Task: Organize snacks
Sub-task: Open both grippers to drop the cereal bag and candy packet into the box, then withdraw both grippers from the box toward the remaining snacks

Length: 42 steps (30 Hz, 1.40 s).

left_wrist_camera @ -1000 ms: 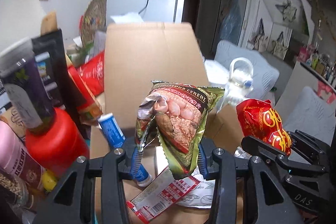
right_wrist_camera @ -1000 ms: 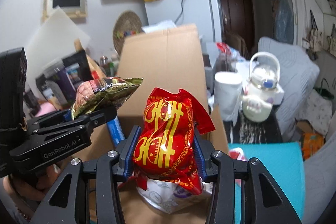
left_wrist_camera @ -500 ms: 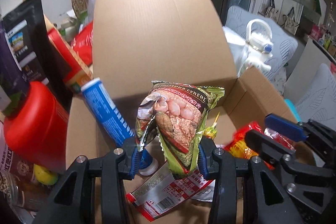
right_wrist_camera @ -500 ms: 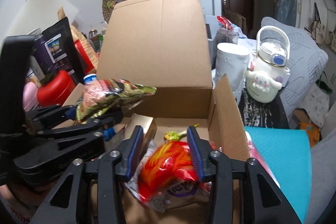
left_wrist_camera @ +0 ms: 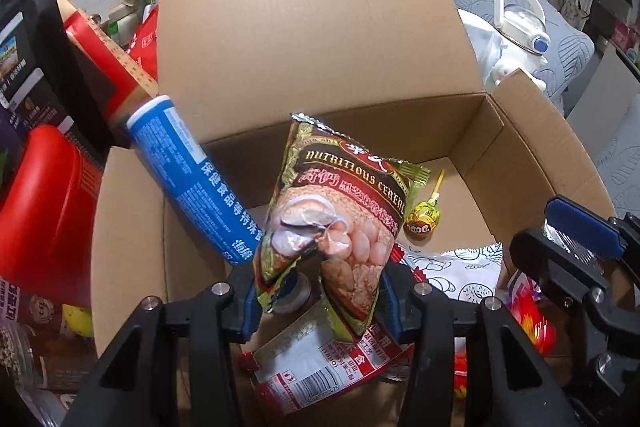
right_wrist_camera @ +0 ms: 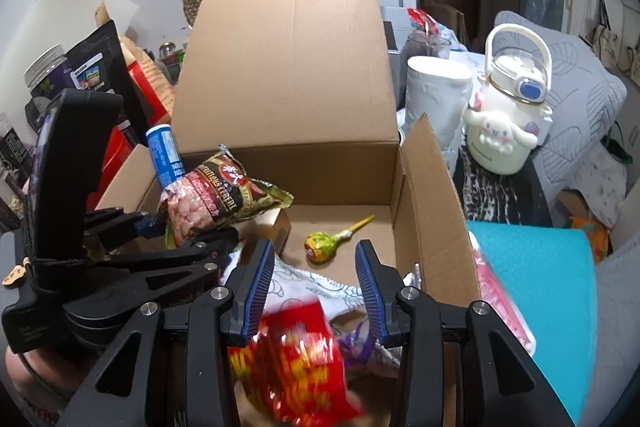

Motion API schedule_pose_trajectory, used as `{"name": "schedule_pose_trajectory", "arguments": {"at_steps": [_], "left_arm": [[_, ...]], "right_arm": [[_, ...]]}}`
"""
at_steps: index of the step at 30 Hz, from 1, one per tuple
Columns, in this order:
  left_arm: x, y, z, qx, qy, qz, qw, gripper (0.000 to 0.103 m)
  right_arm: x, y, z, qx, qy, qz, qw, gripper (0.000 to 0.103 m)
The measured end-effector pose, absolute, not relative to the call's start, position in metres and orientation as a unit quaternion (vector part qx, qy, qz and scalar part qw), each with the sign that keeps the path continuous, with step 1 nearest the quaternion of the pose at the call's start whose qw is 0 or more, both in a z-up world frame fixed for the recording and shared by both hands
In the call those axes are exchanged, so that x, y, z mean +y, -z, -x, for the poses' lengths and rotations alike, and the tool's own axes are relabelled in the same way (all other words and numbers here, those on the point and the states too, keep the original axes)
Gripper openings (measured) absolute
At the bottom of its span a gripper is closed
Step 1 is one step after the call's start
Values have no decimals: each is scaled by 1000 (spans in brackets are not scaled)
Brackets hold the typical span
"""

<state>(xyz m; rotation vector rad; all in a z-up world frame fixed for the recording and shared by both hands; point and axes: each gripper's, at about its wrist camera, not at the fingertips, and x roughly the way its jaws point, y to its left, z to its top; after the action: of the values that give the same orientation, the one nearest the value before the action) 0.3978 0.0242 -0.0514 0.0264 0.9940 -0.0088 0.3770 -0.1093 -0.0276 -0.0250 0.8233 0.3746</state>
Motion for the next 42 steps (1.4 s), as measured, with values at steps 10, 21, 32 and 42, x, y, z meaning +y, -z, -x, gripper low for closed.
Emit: {"name": "schedule_pose_trajectory", "arguments": {"at_steps": [10,21,32,42], "left_arm": [[15,25,-380,443,-7,-33,896,56],[12,-24,-344,376,23,-17,926,56],[19,-71,-290,311,67,8,948,56],[4,-89,-241,263,95,-10,960,87]], "right_arm": [[-117,15,-365,385,-170,12,907,45],[-133,-28,-328,325,-158,5,932,52],[-144,-81,-265,234,-162,11,959,59],[-156,-91,-214,228,-150,11,962,59]]}}
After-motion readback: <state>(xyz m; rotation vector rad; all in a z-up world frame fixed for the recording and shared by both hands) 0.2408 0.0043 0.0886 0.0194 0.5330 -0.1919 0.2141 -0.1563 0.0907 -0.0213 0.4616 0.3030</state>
